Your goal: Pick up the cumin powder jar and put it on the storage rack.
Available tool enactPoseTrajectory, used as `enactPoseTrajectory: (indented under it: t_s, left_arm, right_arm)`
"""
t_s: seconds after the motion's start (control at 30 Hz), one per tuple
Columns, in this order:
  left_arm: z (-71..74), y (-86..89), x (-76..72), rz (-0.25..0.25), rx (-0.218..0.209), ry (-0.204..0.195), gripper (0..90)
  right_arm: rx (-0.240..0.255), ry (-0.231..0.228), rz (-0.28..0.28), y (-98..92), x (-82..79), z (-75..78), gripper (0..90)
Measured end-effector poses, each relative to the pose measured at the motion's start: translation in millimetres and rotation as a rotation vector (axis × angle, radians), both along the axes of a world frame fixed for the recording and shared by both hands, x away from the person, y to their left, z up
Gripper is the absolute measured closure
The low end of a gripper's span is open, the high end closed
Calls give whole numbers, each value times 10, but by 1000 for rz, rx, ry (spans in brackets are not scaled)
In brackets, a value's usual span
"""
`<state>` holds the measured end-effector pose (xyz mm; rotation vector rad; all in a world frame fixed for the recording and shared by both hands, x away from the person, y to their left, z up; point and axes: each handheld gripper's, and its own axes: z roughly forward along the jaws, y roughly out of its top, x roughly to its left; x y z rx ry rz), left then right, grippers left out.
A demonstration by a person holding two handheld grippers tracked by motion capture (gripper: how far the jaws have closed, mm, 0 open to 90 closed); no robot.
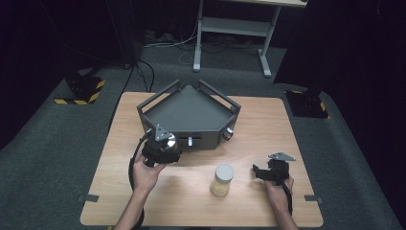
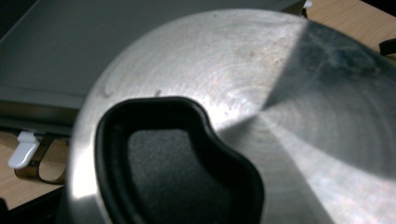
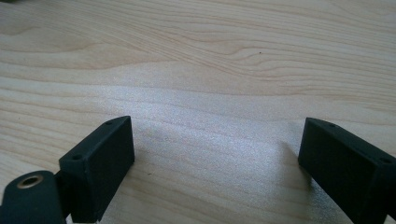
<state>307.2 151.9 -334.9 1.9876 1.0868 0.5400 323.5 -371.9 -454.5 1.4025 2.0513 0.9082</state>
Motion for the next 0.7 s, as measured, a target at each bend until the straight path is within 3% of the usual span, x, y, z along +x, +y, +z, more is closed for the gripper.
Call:
enactPoseTrajectory:
  t_s: [0.43,0.7]
  left_arm:
    - [291,-91,236,-13,-6,-12,314]
    - [463,-119,435,19,-20,-23,314]
  right_arm:
    - [-1,-1,3,-1,1,0,100]
    - [0,-1,6,-4,0,0,105]
